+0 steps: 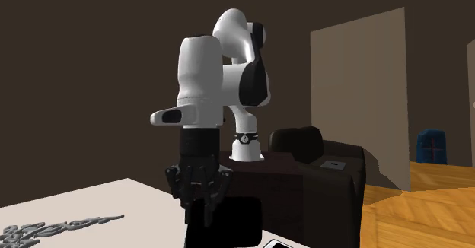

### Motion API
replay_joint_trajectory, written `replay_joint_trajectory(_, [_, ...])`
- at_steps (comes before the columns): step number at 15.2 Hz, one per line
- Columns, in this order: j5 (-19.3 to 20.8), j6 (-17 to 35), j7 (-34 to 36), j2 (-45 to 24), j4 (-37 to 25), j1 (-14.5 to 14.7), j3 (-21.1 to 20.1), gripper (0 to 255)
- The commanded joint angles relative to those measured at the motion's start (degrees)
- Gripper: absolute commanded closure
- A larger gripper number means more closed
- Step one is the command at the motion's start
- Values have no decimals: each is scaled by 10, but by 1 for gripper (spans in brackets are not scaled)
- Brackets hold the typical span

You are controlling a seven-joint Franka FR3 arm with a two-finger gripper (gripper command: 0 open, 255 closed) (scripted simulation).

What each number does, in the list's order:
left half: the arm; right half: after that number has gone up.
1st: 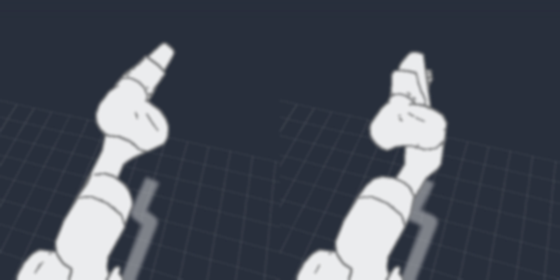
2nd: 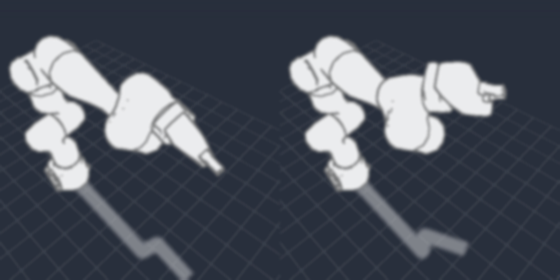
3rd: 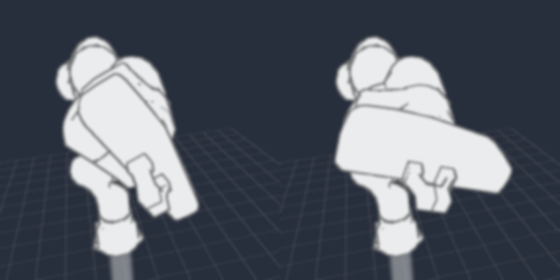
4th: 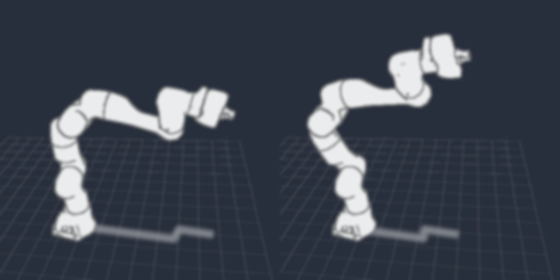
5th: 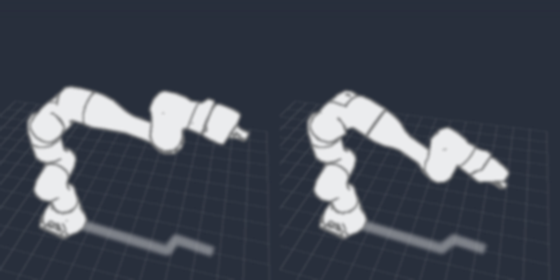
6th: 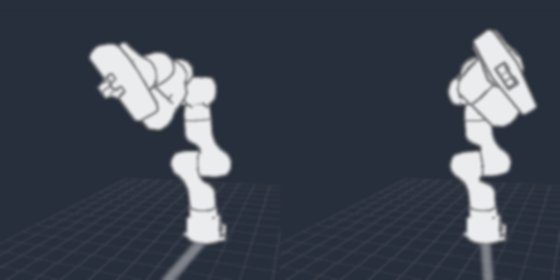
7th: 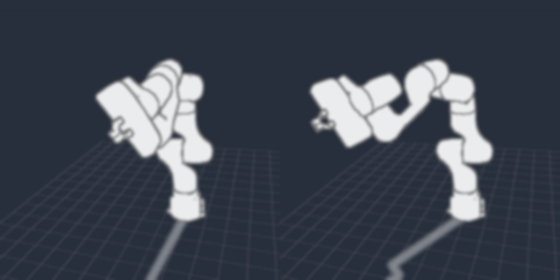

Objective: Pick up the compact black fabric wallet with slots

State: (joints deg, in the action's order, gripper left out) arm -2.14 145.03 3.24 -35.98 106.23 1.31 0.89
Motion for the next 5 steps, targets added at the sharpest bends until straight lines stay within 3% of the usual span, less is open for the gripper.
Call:
replay_joint_trajectory(1, [0, -9, 1, 13, 4, 1, 0, 255])
replay_joint_trajectory(5, [1, -20, 1, 26, 5, 1, 1, 255])
